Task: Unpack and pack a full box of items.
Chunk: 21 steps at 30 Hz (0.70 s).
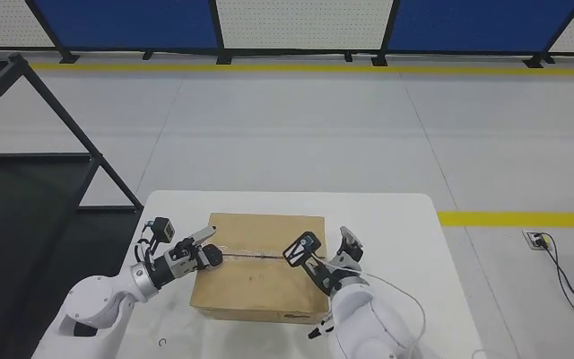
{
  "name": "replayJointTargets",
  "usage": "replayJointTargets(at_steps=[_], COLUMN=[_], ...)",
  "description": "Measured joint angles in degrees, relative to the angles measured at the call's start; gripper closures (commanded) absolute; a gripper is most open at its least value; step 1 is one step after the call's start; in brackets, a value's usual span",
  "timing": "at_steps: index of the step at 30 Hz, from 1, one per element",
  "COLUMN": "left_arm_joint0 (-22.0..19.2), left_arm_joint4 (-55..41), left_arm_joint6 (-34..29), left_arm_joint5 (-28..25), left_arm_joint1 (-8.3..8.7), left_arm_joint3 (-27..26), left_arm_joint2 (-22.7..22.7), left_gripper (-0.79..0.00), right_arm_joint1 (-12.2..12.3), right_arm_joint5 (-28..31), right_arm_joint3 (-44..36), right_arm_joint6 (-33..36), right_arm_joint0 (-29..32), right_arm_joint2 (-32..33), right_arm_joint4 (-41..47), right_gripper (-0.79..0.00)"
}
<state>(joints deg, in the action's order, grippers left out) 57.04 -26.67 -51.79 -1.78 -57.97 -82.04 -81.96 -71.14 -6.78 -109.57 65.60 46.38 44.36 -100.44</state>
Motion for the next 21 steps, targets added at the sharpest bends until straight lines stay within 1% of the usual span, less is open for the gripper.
replayJointTargets(at_steps=[5,10,16,21], left_arm_joint0=[-0.1,-0.1,0.0,0.0], left_arm_joint4=[-0.1,-0.2,-0.4,-0.4], left_arm_joint6=[-0.1,-0.1,0.0,0.0], left_arm_joint5=[-0.1,-0.2,-0.2,-0.3], left_arm_joint1=[0.04,0.07,0.10,0.13], left_arm_joint3=[0.2,0.3,0.4,0.4], left_arm_joint2=[0.0,0.0,0.0,0.0], left_gripper=[-0.785,-0.785,-0.785,-0.785], right_arm_joint1=[-0.8,-1.8,-2.9,-3.9], right_arm_joint5=[-1.7,-4.9,-7.5,-9.0], right_arm_joint3=[0.7,1.7,3.1,6.0], right_arm_joint6=[0.5,0.1,-0.6,-0.6], right_arm_joint0=[0.3,0.7,1.0,0.2], right_arm_joint2=[1.0,2.4,4.2,6.1], right_arm_joint4=[-1.6,-2.0,-0.7,1.3], right_gripper=[-0.785,-0.785,-0.785,-0.785])
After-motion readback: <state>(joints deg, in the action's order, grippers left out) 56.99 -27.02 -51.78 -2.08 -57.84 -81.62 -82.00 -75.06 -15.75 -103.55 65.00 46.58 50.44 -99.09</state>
